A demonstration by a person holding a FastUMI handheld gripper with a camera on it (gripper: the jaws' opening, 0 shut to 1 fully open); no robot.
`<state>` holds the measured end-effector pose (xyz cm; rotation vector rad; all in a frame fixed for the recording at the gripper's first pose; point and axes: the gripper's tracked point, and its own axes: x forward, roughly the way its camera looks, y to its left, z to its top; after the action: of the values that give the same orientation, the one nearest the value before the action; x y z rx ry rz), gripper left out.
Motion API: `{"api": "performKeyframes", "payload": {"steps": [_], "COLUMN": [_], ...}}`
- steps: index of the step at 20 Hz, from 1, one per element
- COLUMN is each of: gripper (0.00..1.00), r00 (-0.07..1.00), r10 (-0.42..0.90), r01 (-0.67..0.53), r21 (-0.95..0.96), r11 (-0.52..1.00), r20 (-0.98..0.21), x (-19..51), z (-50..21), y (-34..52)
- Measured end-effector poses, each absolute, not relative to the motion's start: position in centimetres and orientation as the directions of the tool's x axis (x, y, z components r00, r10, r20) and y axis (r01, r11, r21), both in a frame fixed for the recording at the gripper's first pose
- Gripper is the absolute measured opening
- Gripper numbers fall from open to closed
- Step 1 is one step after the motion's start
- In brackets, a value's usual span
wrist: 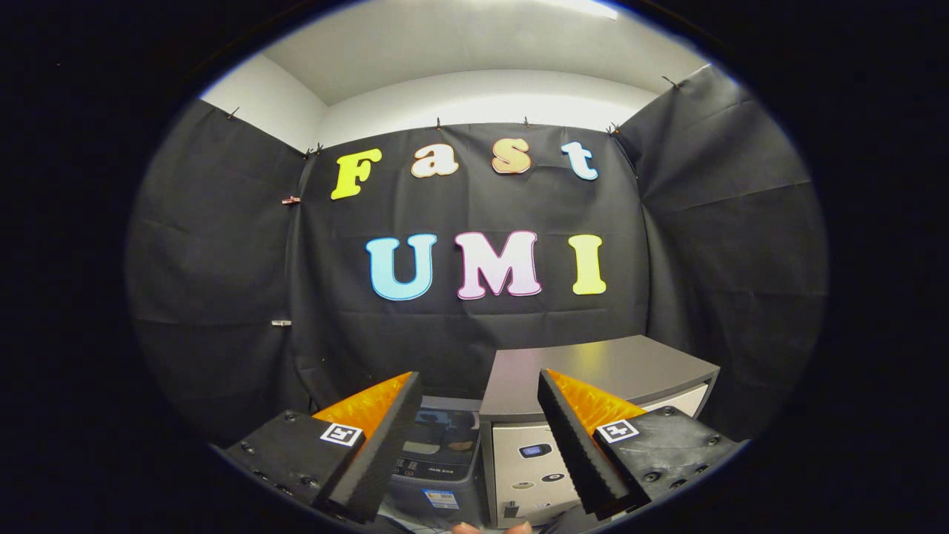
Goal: Put the clothes into the washing machine and then close the washing machine lid.
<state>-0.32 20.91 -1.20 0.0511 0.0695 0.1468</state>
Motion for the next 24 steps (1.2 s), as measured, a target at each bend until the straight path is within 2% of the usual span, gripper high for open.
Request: {"api": "performKeyframes", "payload": {"steps": [24], "gripper": [0.99], "r00": [0.986], "r10": [0.151], "r01": [-0.146], "r21": [0.069], "r11": [0.987], "r20": [-0.069], "x": [-0.82], "z": [-1.15], "y": [20.79]}}
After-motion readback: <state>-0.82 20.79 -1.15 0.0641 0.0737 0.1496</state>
